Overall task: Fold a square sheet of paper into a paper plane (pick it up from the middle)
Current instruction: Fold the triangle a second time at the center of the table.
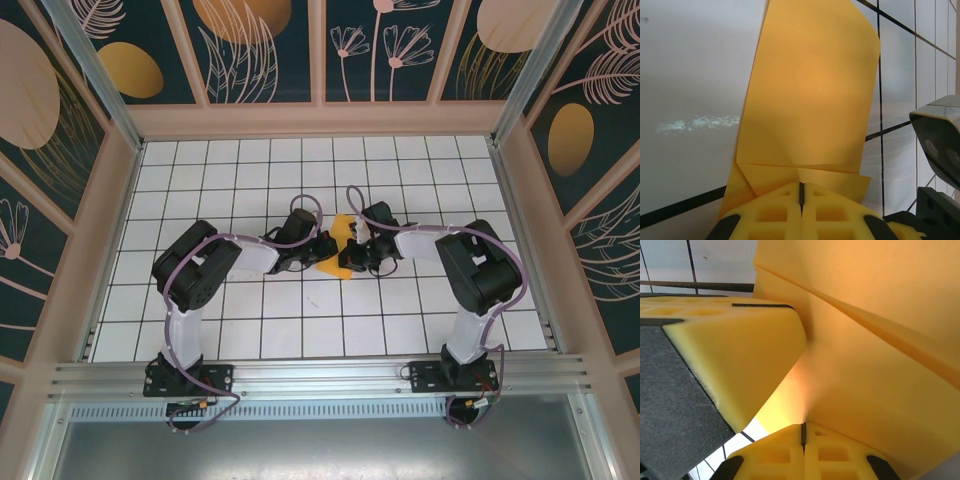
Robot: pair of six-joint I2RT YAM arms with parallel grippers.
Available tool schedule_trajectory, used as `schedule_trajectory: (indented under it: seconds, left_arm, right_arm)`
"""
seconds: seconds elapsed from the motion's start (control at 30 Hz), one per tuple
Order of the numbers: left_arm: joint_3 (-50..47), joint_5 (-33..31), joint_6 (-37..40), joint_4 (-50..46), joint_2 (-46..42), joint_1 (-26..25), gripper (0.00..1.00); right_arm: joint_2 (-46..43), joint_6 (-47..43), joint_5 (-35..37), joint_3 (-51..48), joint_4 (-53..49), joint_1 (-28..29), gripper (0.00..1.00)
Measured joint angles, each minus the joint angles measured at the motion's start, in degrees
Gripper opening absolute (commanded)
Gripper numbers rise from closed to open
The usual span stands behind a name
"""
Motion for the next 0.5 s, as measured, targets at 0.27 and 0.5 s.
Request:
schedule_trajectory:
  seconds: [0.27,0.5]
  left_arm:
    - [0.00,-0.90,0.00,-0.24,0.00,-0.15,0.06]
    - [0.00,-1.27,0.00,-0.28,0.00,-0.26,0.06]
  right_arm:
    - [-3.17,-2.12,0.35,-4.24,1.38,0.20,0.04]
    - [-6.21,-3.17,-0.90,-8.39,1.92,0.20,0.04]
